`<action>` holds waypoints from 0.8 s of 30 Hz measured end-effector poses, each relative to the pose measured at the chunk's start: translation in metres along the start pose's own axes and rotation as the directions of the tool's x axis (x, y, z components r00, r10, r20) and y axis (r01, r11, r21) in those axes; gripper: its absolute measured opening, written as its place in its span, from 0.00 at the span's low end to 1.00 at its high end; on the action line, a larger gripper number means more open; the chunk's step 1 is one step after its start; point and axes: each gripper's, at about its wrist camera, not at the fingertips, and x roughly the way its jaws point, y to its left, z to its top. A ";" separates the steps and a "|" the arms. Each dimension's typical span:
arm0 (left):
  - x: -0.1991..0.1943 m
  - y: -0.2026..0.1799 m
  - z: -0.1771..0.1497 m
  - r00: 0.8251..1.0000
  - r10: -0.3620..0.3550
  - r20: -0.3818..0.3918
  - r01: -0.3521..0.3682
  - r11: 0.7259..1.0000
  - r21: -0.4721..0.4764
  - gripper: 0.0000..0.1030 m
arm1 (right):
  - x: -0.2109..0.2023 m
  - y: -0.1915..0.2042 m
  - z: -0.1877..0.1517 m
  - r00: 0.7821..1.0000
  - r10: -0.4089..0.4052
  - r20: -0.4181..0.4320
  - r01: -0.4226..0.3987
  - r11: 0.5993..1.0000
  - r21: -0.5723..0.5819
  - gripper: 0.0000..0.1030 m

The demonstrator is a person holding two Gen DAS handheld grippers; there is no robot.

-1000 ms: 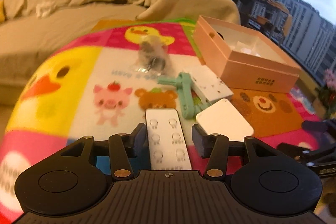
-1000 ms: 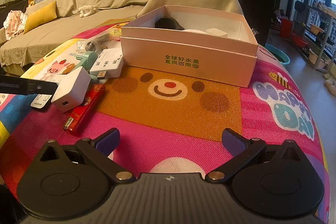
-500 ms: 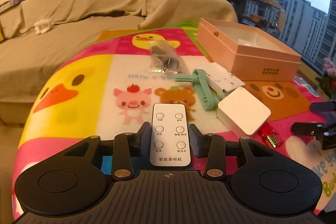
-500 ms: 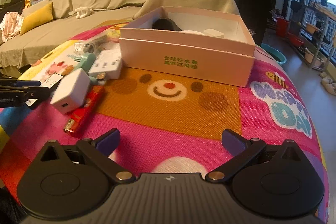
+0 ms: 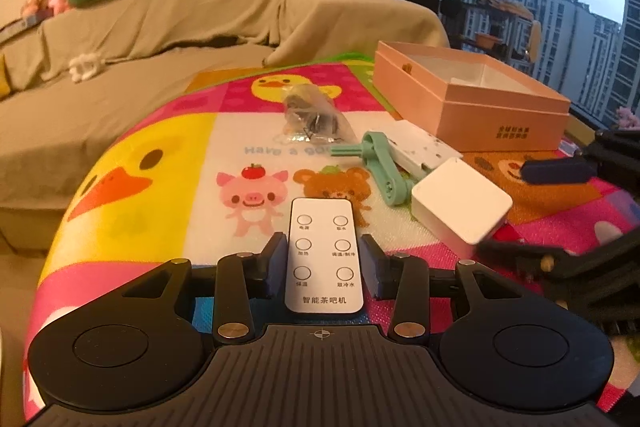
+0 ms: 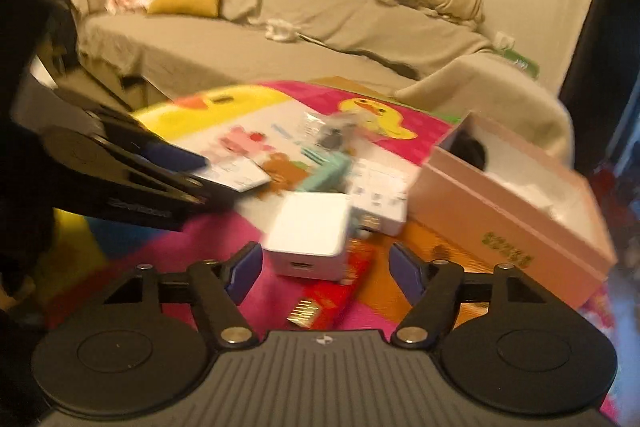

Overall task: Organize rigid objects
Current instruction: 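Grasp the white remote control with the left gripper, then grasp the white square adapter with the right gripper while the left lifts the remote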

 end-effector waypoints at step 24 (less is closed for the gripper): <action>0.000 0.003 -0.001 1.000 -0.009 0.012 0.009 1.000 -0.024 0.43 | 0.028 -0.011 0.015 0.992 0.112 -0.052 -0.105 0.987 0.124 0.45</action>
